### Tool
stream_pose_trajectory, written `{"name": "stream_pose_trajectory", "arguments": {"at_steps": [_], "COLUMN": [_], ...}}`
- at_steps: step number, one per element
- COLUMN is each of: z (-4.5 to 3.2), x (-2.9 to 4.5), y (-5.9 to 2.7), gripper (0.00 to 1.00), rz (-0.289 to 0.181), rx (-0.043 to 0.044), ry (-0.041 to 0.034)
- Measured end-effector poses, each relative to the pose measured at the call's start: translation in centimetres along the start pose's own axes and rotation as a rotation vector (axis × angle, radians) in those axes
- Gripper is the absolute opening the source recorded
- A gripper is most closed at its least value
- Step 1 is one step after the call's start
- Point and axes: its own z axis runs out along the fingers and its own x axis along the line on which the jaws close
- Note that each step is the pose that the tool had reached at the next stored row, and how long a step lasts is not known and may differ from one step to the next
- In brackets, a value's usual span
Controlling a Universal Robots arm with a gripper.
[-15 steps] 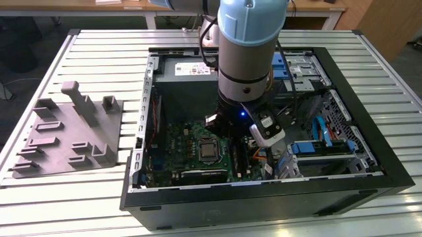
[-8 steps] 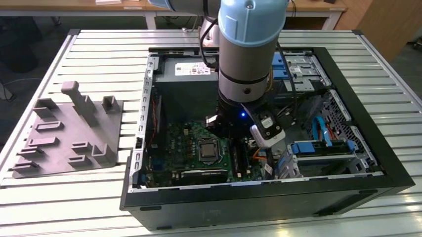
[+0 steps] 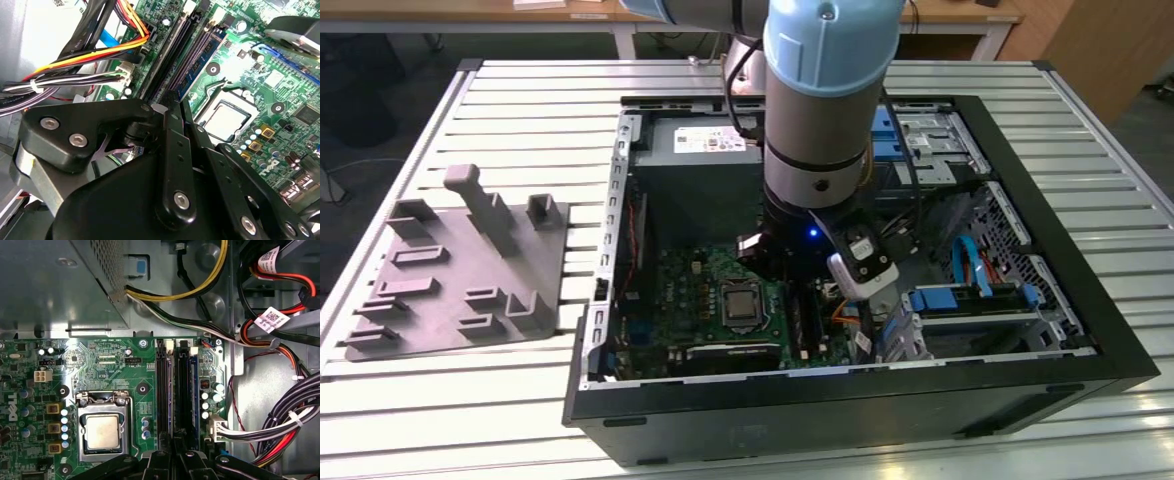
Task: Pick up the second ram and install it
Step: 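Insert the second ram into the second slot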
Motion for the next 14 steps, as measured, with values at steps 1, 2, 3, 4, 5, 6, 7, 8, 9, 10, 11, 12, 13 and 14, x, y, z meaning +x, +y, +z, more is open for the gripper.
{"name": "stream_pose_trajectory", "arguments": {"at_steps": [1, 2, 3, 4, 5, 6, 7, 8, 9, 10, 11, 12, 13, 14], "z": [0.02, 0.05, 0.06, 0.07, 0.09, 0.11, 0.11, 0.11, 0.1, 0.1, 0.11, 0.11, 0.11, 0.11], "x": [0.0, 0.01, 0.01, 0.01, 0.01, 0.01, 0.02, 0.02, 0.02, 0.02, 0.02, 0.02, 0.02, 0.03], "y": [0.01, 0.02, 0.02, 0.02, 0.03, 0.08, 0.14, 0.22, 0.31, 0.38, 0.41, 0.41, 0.41, 0.41], "gripper": [0.14, 0.14, 0.14, 0.14, 0.14, 0.14, 0.14, 0.14, 0.14, 0.14, 0.14, 0.14, 0.14, 0.14], "rz": [0.0, 0.0, -0.002, -0.006, -0.008, -0.009, -0.009, -0.01, -0.01, -0.01, -0.01, -0.01, -0.01, -0.01], "rx": [0.0002, 0.0003, 0.0004, 0.0002, 0.0, -0.0004, -0.0003, -0.0001, 0.0, 0.0, -0.0002, -0.0003, -0.0002, -0.0003], "ry": [0.0, 0.0, 0.0, 0.0, -0.0001, -0.0001, -0.0001, -0.0001, 0.0, 0.0, -0.0001, -0.0001, -0.0001, -0.0001]}}
